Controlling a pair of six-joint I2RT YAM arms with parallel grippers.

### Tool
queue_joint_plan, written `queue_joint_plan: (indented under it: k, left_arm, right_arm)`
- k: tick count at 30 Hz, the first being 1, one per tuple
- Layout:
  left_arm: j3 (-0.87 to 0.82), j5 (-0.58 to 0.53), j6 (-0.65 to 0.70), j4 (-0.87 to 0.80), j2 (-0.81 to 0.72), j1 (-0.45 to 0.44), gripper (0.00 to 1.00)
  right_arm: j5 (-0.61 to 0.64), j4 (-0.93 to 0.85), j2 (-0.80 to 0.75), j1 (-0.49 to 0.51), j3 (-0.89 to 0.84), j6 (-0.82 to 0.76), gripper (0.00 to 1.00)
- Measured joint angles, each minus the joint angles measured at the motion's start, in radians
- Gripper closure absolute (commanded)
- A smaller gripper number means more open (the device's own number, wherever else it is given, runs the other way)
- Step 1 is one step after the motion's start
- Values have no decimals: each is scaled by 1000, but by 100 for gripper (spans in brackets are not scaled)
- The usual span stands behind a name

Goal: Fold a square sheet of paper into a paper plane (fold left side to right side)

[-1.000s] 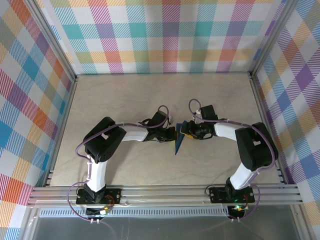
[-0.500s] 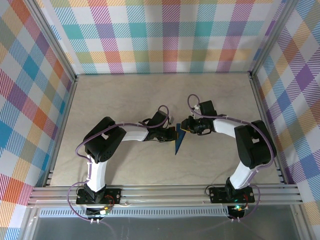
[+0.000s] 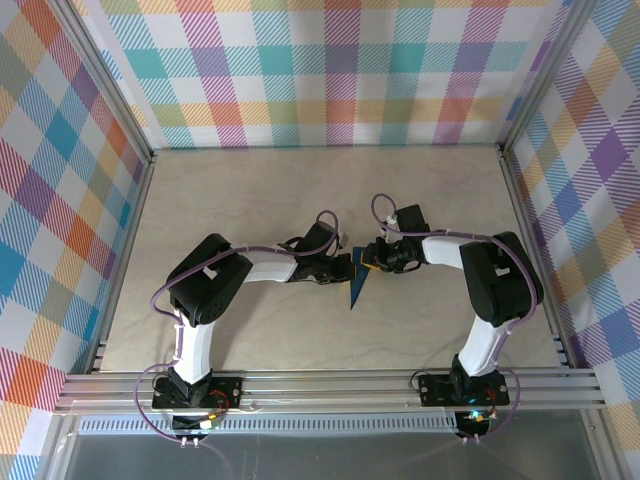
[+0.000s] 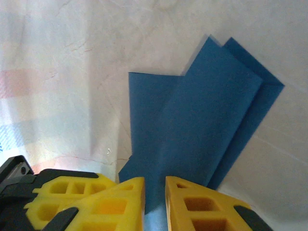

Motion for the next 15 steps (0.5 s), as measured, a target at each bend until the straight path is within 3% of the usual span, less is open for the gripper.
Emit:
queue_joint_plan:
  k: [15]
  left_arm:
    - [-6, -5, -1, 7, -5, 0, 100]
  right_arm:
    - [26, -22, 11, 0, 1, -32, 85]
